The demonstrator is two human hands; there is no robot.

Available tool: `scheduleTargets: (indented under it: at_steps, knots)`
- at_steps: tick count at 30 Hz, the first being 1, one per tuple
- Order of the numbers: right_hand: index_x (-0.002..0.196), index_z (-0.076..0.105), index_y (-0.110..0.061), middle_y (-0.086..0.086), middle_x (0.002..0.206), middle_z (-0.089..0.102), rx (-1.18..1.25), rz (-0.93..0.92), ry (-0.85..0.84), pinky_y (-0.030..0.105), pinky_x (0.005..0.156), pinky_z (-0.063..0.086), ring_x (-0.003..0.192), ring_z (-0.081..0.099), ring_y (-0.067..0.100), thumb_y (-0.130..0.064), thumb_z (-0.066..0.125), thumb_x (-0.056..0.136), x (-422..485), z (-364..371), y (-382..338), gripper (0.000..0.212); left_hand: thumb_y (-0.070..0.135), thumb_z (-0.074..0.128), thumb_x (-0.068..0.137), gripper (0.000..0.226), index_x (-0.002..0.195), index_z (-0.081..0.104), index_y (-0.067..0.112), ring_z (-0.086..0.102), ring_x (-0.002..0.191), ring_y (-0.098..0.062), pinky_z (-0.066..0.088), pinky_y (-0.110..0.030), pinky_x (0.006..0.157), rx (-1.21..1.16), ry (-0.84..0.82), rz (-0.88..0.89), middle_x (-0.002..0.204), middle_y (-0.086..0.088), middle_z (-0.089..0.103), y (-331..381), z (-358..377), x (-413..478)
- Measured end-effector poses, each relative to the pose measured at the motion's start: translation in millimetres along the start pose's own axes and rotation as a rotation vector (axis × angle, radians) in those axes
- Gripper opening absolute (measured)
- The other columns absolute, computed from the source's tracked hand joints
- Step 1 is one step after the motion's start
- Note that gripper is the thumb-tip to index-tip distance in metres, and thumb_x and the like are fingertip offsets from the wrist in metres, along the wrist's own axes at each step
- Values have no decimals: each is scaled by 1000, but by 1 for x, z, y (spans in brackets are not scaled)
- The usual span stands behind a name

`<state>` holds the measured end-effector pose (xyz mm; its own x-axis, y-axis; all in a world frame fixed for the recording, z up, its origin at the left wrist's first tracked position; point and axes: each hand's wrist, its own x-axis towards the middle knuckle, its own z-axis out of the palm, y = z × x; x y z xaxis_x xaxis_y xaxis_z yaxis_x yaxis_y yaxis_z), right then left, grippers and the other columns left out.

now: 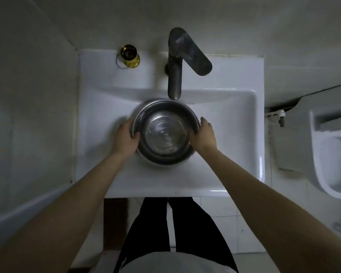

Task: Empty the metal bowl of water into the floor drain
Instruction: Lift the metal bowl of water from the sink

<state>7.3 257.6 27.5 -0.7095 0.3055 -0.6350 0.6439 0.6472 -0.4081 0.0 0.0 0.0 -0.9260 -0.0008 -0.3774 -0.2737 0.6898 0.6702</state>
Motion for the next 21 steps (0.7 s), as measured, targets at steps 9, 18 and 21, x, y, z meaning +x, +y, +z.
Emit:
scheduleTargets:
  at_steps: [9,18,21]
  knots:
    - [133,60,-16,6,124,68,85,65,36,38,93,56,105,67,27,-14,52,103,20,2,11,32,-5,61,89,13,98,70,-6,70,86,-38,53,-42,78,58,34,-135,92,-27,72,-11,5,14]
    - [124,70,-17,3,113,73,155,111,68,36,91,58,90,65,22,-9,49,103,29,11,20,30,-1,66,88,15,100,74,-6,69,86,-29,45,-27,75,50,26,-194,97,-23,75,-17,7,19]
    - [131,65,-17,3,121,71,180,126,76,34,89,56,91,63,21,-8,49,104,29,12,18,33,0,66,88,13,97,74,-5,71,89,-33,49,-31,76,51,26,-208,96,-22,75,-18,6,18]
